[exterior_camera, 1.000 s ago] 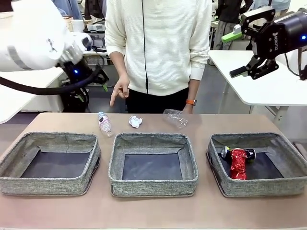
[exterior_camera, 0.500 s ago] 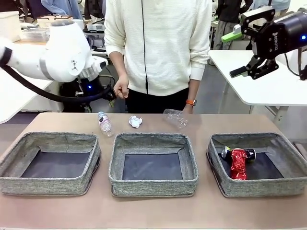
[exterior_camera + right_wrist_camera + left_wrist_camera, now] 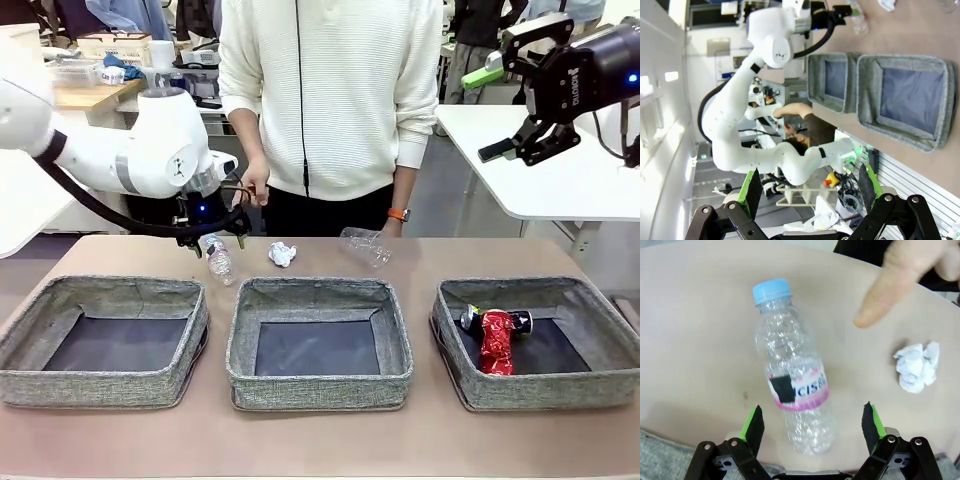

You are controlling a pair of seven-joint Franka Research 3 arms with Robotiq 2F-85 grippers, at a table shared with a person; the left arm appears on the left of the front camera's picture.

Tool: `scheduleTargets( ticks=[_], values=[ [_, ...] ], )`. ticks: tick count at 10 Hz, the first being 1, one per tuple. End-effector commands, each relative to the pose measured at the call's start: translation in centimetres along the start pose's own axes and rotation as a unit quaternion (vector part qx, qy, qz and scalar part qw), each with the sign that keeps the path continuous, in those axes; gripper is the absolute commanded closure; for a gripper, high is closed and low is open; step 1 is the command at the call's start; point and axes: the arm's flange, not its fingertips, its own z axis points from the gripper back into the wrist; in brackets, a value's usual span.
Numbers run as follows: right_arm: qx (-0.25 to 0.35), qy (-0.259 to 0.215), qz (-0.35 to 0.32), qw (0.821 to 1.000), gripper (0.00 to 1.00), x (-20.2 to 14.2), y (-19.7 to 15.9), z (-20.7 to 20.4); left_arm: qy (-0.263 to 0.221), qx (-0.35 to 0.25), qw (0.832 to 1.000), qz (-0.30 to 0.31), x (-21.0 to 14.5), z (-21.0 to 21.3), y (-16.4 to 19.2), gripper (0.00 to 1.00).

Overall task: Sort the waste into the appropriate baskets.
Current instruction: Pick up the waste item pointed out by the person.

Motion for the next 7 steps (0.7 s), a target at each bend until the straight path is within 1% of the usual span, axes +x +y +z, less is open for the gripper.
scheduleTargets(
  ticks=[1, 3, 7],
  values=[
    [0.014, -0.001, 0.005, 1.000, 0.00, 0.0, 0.2, -0.1, -0.001, 0.018, 0.999, 0.028, 1.1, -1.3, -0.1, 0.00],
    [0.014, -0.001, 0.005, 1.000, 0.00, 0.0, 0.2, -0.1, 0.012, 0.034, 0.999, 0.040, 1.5, -3.1, 0.1, 0.00],
    [0.014, -0.001, 0.005, 1.000, 0.00, 0.0, 0.2, -0.1, 0.012, 0.032, 0.998, 0.053, 1.5, -3.4, 0.1, 0.00]
  ],
)
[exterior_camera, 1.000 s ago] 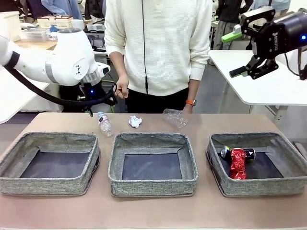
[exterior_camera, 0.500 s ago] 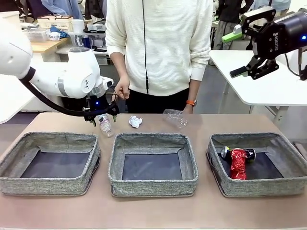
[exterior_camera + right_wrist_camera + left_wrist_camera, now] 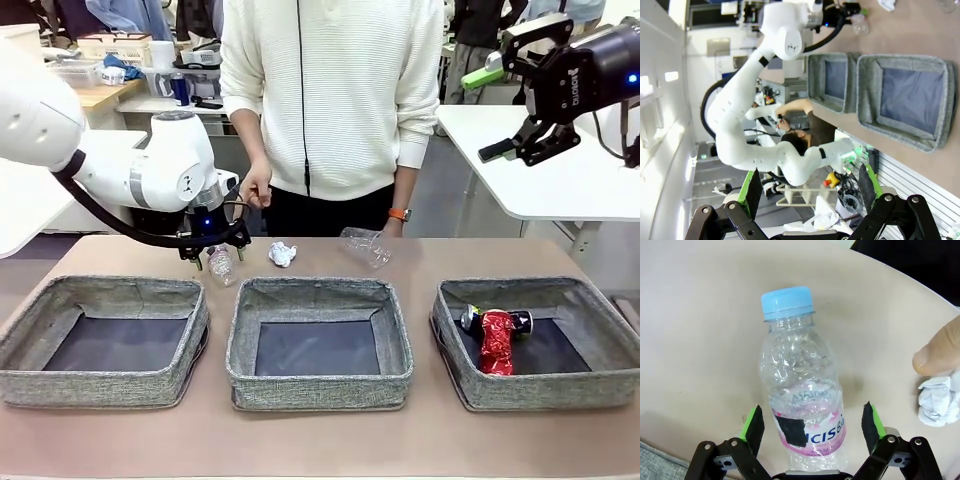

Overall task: Sort the waste into the appropriate baskets.
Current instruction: Pick up the waste item pointed out by the person.

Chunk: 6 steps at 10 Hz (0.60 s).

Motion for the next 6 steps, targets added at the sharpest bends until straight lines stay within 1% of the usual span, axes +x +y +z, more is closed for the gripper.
scheduleTargets(
  ticks=[1, 2, 3, 4, 5, 6],
  values=[
    [0.014, -0.001, 0.005, 1.000, 0.00, -0.01, 0.16, -0.06, -0.008, 0.021, 1.000, 0.017, 0.32, 0.29, -0.29, 0.00],
    [0.014, -0.001, 0.005, 1.000, 0.00, -0.01, 0.16, -0.06, -0.002, 0.023, 1.000, 0.010, 0.31, 0.29, -0.25, 0.58],
    [0.014, -0.001, 0.005, 1.000, 0.00, -0.01, 0.16, -0.06, -0.001, 0.021, 1.000, 0.011, 0.33, 0.32, -0.20, 0.58],
    [0.014, -0.001, 0.005, 1.000, 0.00, -0.01, 0.16, -0.06, -0.003, 0.020, 1.000, 0.011, 0.33, 0.37, -0.20, 1.00],
    [0.014, -0.001, 0.005, 1.000, 0.00, -0.01, 0.16, -0.06, -0.006, 0.018, 1.000, 0.011, 0.32, 0.47, -0.12, 0.63],
    [0.014, -0.001, 0.005, 1.000, 0.00, -0.01, 0.16, -0.06, -0.009, 0.019, 1.000, 0.016, 0.31, 0.59, -0.06, 1.00]
  ],
)
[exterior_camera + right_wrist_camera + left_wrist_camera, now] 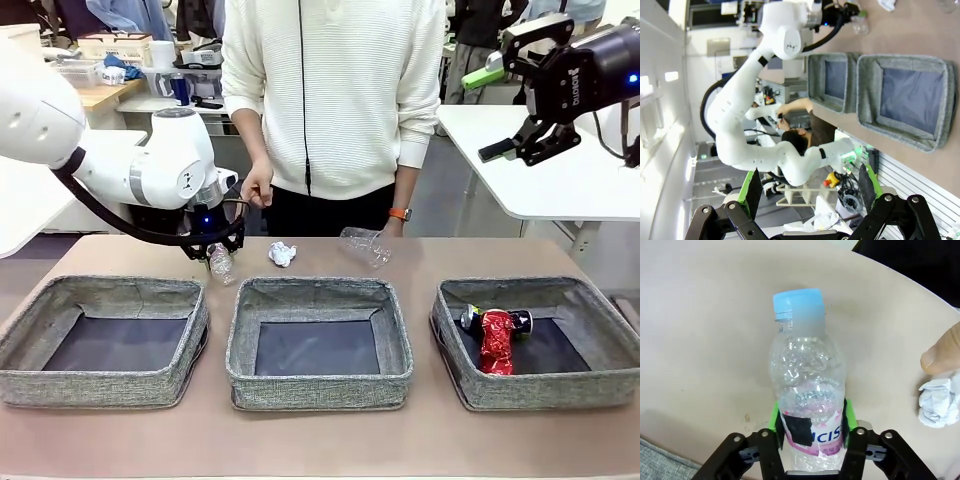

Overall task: Sort the waste into the appropriate baskets.
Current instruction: Pick up the waste item pointed out by the person.

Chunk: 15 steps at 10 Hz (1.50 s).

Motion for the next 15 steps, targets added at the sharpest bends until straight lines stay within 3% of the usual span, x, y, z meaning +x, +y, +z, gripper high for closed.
scheduleTargets(
  ticks=[1, 7, 9, 10, 12, 13, 14, 15],
  values=[
    [0.014, -0.001, 0.005, 1.000, 0.00, 0.0, 0.2, -0.1, -0.008, 0.018, 1.000, 0.019, 0.1, 0.5, -0.1, 1.00],
    [0.014, -0.001, 0.005, 1.000, 0.00, 0.0, 0.2, -0.1, -0.011, 0.011, 0.999, 0.030, -0.1, 3.3, 1.4, 1.00],
    [0.014, -0.001, 0.005, 1.000, 0.00, 0.0, 0.2, -0.1, -0.012, -0.045, 0.999, 0.027, -1.7, 9.2, 2.5, 1.00],
    [0.014, -0.001, 0.005, 1.000, 0.00, 0.0, 0.2, -0.1, 0.035, -0.067, 0.997, 0.032, -4.6, 14.8, 3.0, 1.00],
    [0.014, -0.001, 0.005, 1.000, 0.00, 0.0, 0.2, -0.1, 0.086, -0.070, 0.994, -0.014, -10.8, 21.3, 4.9, 1.00],
    [0.014, -0.001, 0.005, 1.000, 0.00, 0.0, 0.2, -0.1, 0.049, -0.064, 0.997, -0.009, -14.3, 23.0, 5.8, 1.00],
    [0.014, -0.001, 0.005, 1.000, 0.00, 0.0, 0.2, -0.1, 0.016, -0.061, 0.996, -0.063, -17.9, 24.1, 6.8, 1.00],
    [0.014, -0.001, 0.005, 1.000, 0.00, 0.0, 0.2, -0.1, -0.036, -0.081, 0.993, -0.078, -20.5, 24.7, 7.5, 1.00]
  ],
)
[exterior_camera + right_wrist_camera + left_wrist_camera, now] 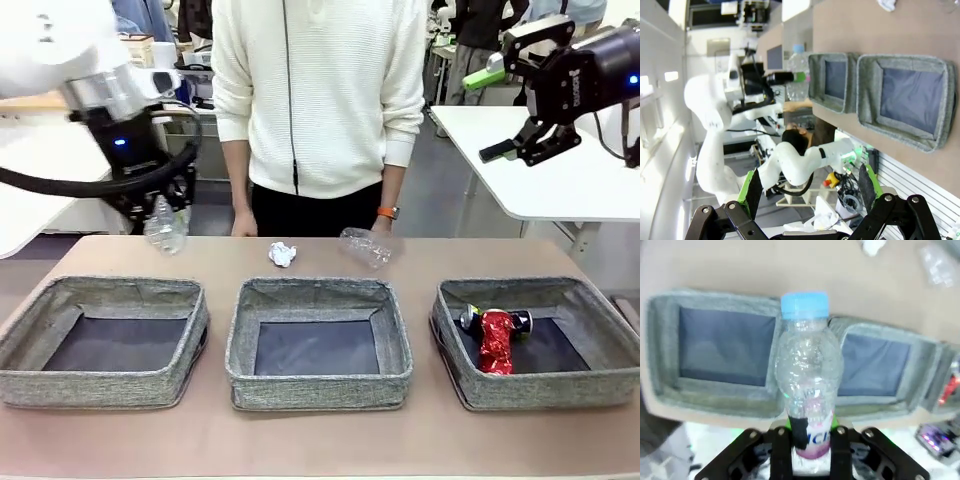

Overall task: Sort the waste into the appropriate baskets.
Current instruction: Pick up the waste item pointed out by the person.

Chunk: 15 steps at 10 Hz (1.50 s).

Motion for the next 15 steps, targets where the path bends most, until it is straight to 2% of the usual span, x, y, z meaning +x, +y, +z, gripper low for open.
scheduleTargets(
  ticks=[1, 2, 5, 6, 9, 10, 11, 12, 14, 15],
  values=[
    [0.014, -0.001, 0.005, 1.000, 0.00, 0.0, 0.1, -0.1, -0.094, -0.052, 0.994, -0.032, -2.5, -0.5, 2.0, 1.00],
    [0.014, -0.001, 0.005, 1.000, 0.00, 0.0, 0.1, -0.1, 0.000, 0.000, 1.000, 0.000, 0.0, 0.0, 0.0, 1.00],
    [0.014, -0.001, 0.005, 1.000, 0.00, 0.0, 0.1, -0.1, 0.000, 0.000, 1.000, 0.000, 0.0, 0.0, 0.0, 1.00],
    [0.014, -0.001, 0.005, 1.000, 0.00, 0.0, 0.1, -0.1, -0.019, 0.001, 1.000, -0.005, -1.1, -0.3, 0.8, 0.78],
    [0.000, 0.001, -0.001, 1.000, 0.00, 0.0, -0.1, -0.1, -0.070, -0.001, 0.997, -0.037, -9.7, 9.0, -9.1, 0.78],
    [0.011, -0.024, 0.012, 1.000, 0.00, -2.3, 0.2, 3.5, -0.081, 0.005, 0.996, -0.031, -12.1, 11.2, -12.7, 0.78],
    [0.024, -0.035, 0.005, 0.999, 0.00, -3.6, -1.1, 6.2, -0.089, 0.001, 0.996, -0.011, -13.6, 12.3, -15.3, 0.78],
    [0.037, -0.044, -0.010, 0.998, 0.00, -4.6, -2.6, 8.3, -0.078, 0.015, 0.997, -0.015, -15.1, 13.0, -17.6, 0.78],
    [0.052, -0.108, -0.050, 0.991, 0.00, -5.6, -5.0, 11.3, -0.065, 0.022, 0.997, -0.031, -16.5, 15.0, -20.5, 0.78],
    [0.038, -0.057, -0.010, 0.998, 0.00, -4.4, -2.1, 8.9, -0.079, 0.035, 0.996, -0.013, -16.5, 15.8, -21.5, 0.78]
  ],
)
